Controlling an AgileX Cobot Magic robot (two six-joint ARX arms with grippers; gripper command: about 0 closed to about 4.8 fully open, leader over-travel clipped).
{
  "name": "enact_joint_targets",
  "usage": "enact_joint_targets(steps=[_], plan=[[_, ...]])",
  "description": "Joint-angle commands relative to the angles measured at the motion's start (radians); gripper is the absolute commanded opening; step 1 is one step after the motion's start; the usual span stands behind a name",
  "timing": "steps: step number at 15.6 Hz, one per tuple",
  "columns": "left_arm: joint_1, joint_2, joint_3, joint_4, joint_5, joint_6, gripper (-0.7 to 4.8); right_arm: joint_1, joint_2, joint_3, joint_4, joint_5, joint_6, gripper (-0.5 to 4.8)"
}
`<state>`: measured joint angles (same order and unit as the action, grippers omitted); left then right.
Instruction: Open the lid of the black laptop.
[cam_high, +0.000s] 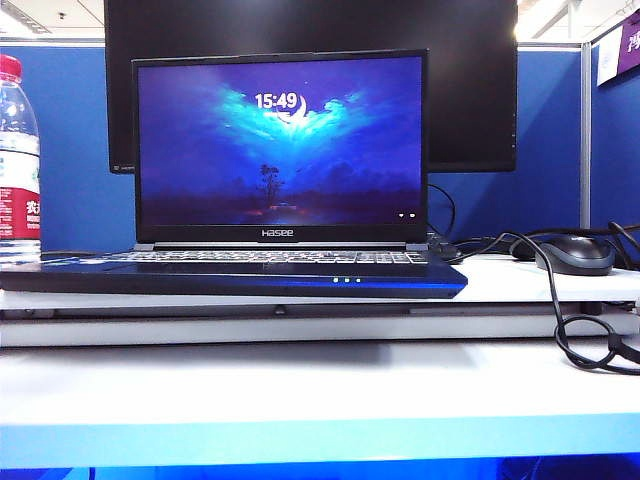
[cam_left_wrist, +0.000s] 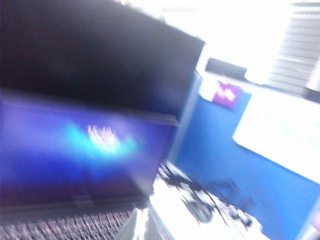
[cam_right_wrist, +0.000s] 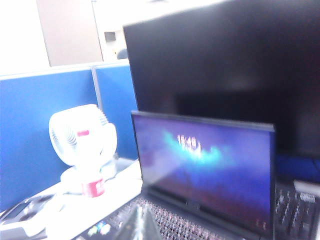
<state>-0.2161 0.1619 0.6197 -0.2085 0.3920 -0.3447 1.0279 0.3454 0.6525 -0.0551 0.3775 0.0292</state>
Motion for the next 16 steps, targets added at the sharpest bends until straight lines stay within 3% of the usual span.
enact_joint_targets(steps=[1,3,6,14,16], plan=[[0.001,-0.063,-0.087,-0.013,0.012,-0.090,0.21,0.002,-0.091,-0.023,-0.108,0.006,0.023,-0.06],[0.001,-0.063,-0.089,-0.086,0.013,-0.142,0.21,0.002,-0.132,-0.023,-0.196,0.006,0.023,-0.06],[0.001,-0.063,-0.089,-0.172,0.013,-0.138,0.21,0.002,-0.174,-0.023,-0.344,0.006,0.023,-0.06],[0.001,-0.063,-0.089,-0.179,0.013,-0.136,0.22,0.002,-0.185,-0.023,-0.483,0.005,0.023,-0.06],[0.006,-0.068,-0.090,-0.233,-0.079,0.027,0.22,0.002,-0.185,-0.023,-0.491,0.005,0.023,-0.06]])
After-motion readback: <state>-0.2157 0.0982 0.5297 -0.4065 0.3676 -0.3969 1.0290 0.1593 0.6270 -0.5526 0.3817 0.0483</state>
